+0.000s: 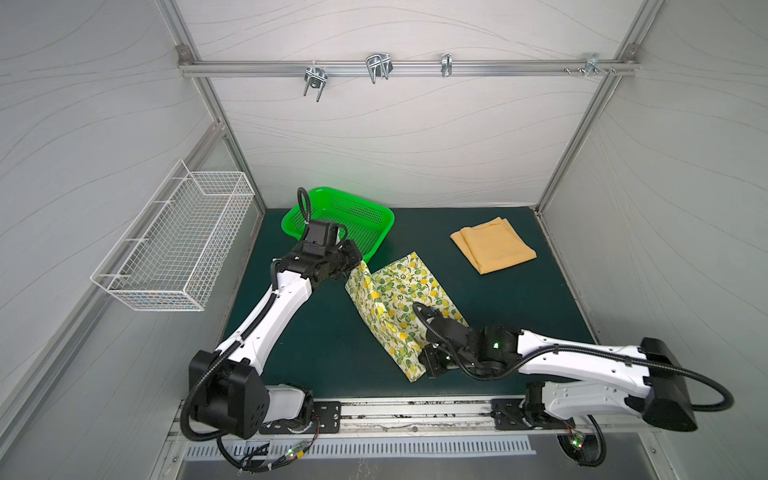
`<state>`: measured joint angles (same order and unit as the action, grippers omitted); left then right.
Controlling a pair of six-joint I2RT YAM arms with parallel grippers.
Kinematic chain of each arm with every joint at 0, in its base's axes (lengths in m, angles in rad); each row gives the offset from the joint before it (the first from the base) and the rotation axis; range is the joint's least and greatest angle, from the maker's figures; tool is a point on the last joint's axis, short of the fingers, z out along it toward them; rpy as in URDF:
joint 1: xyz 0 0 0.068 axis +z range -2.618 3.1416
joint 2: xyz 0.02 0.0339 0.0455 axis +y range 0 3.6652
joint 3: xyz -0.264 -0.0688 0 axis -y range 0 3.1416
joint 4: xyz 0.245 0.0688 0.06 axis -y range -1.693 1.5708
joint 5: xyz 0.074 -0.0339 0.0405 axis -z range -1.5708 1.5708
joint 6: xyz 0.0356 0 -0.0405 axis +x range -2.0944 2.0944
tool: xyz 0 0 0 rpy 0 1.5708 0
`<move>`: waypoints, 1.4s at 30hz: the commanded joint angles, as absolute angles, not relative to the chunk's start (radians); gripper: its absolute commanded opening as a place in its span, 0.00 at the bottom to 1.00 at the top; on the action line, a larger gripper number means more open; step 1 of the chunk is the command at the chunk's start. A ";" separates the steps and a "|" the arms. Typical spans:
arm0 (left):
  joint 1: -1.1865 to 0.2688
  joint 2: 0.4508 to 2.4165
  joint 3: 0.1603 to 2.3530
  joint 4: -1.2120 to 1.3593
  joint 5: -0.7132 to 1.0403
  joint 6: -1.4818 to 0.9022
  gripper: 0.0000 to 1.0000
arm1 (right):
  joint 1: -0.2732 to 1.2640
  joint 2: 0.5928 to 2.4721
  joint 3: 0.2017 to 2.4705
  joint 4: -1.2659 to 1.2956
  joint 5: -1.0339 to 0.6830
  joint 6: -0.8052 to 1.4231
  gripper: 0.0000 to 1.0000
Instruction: Fold and stack the skirts
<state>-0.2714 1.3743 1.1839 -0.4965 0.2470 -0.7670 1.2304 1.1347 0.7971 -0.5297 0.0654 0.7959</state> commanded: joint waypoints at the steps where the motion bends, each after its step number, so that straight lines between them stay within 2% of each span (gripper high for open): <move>1: -0.303 1.442 1.268 -0.429 0.222 -0.804 0.00 | 1.144 1.066 0.760 -0.573 0.006 0.791 0.08; 6: -0.367 1.549 1.363 -0.411 0.217 -0.815 0.00 | 1.016 1.011 0.729 -0.619 -0.064 0.738 0.09; 13: -0.425 1.712 1.474 -0.389 0.210 -0.831 0.00 | 0.915 0.990 0.682 -0.631 -0.103 0.705 0.09; 24: -0.451 1.926 1.595 -0.383 0.223 -0.848 0.00 | 0.717 0.988 0.613 -0.618 -0.193 0.630 0.10; 34: -0.453 2.041 1.670 -0.391 0.221 -0.857 0.00 | 0.552 1.039 0.591 -0.572 -0.285 0.560 0.11; 42: -0.453 2.057 1.682 -0.391 0.192 -0.879 0.00 | 0.471 1.119 0.602 -0.534 -0.325 0.517 0.11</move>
